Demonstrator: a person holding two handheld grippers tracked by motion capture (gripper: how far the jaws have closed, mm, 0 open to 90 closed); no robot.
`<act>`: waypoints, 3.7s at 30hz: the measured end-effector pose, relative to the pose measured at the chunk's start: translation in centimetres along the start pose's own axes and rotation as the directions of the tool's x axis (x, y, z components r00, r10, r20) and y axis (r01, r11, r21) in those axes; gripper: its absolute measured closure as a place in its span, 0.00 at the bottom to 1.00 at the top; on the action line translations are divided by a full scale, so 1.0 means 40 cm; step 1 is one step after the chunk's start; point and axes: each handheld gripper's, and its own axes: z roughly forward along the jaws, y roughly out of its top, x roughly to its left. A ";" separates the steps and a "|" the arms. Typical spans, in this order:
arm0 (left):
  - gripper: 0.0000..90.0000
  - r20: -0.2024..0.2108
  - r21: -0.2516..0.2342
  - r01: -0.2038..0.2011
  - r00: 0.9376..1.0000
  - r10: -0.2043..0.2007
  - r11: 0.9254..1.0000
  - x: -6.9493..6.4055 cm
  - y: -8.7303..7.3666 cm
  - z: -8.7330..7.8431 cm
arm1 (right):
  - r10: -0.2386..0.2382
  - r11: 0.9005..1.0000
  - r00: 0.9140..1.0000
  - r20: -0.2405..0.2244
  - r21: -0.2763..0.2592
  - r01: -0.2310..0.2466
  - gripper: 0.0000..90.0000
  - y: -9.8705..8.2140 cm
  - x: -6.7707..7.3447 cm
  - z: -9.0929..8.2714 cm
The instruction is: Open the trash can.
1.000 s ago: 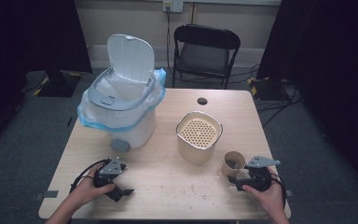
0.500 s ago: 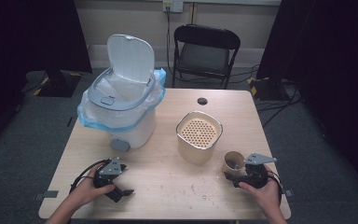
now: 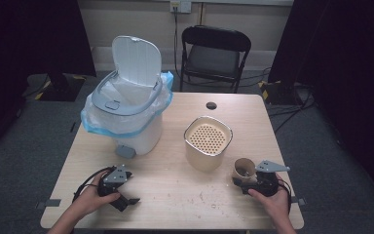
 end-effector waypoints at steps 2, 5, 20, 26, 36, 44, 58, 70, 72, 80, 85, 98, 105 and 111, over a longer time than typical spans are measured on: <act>0.00 0.000 0.000 -0.001 1.000 0.001 1.000 0.000 0.000 0.000 | 0.000 1.000 1.000 0.006 -0.005 0.000 0.24 -0.003 0.001 0.001; 0.00 -0.001 0.000 0.000 1.000 0.000 1.000 0.000 0.000 0.000 | 0.000 1.000 1.000 0.010 -0.017 0.000 0.25 -0.005 0.000 0.003; 0.00 -0.001 0.005 0.001 1.000 -0.001 1.000 -0.001 -0.001 -0.001 | -0.002 0.998 1.000 0.013 -0.059 0.003 0.27 -0.007 0.001 0.009; 0.00 0.000 0.003 0.000 1.000 0.000 1.000 -0.002 -0.001 -0.001 | -0.002 0.998 1.000 0.015 -0.061 0.003 0.29 -0.007 0.001 0.010; 0.00 0.002 -0.001 0.005 1.000 -0.005 1.000 -0.003 -0.002 -0.001 | -0.013 0.997 1.000 0.026 -0.076 0.015 0.33 -0.008 0.002 0.008; 0.00 0.002 -0.004 0.004 1.000 -0.004 1.000 -0.004 -0.002 0.000 | -0.023 0.998 0.998 0.056 -0.061 0.027 0.36 0.001 -0.005 -0.005; 0.00 0.003 -0.004 0.004 1.000 -0.004 1.000 -0.004 -0.002 0.000 | 0.002 0.998 0.995 0.102 -0.069 0.005 0.41 0.064 -0.024 -0.010; 0.00 0.004 -0.004 0.005 1.000 -0.005 1.000 -0.004 -0.002 0.000 | -0.002 0.998 0.989 0.145 -0.057 0.011 0.41 0.130 -0.041 -0.010; 0.00 0.003 -0.004 0.004 1.000 -0.004 1.000 -0.004 -0.002 -0.001 | -0.001 0.998 0.989 0.147 -0.058 0.010 0.42 0.136 -0.043 -0.011; 0.00 0.002 -0.003 0.005 1.000 -0.005 1.000 -0.004 -0.002 0.000 | -0.014 0.997 0.984 0.180 -0.066 0.026 0.42 0.193 -0.058 -0.007; 0.00 0.001 -0.003 0.005 1.000 -0.005 1.000 -0.004 -0.002 0.000 | -0.017 0.997 0.981 0.192 -0.065 0.030 0.42 0.216 -0.062 -0.001; 0.00 0.002 0.003 0.003 1.000 -0.003 1.000 -0.005 -0.002 -0.001 | -0.074 0.994 0.967 0.243 -0.055 0.090 0.42 0.274 -0.077 0.016; 0.00 0.004 0.001 0.002 1.000 -0.002 1.000 -0.004 -0.002 -0.001 | -0.124 0.989 0.961 0.246 -0.044 0.139 0.43 0.295 -0.083 0.027; 0.00 0.004 0.003 0.001 1.000 -0.001 1.000 -0.004 -0.002 -0.002 | -0.117 0.989 0.964 0.240 -0.057 0.134 0.43 0.311 -0.093 0.046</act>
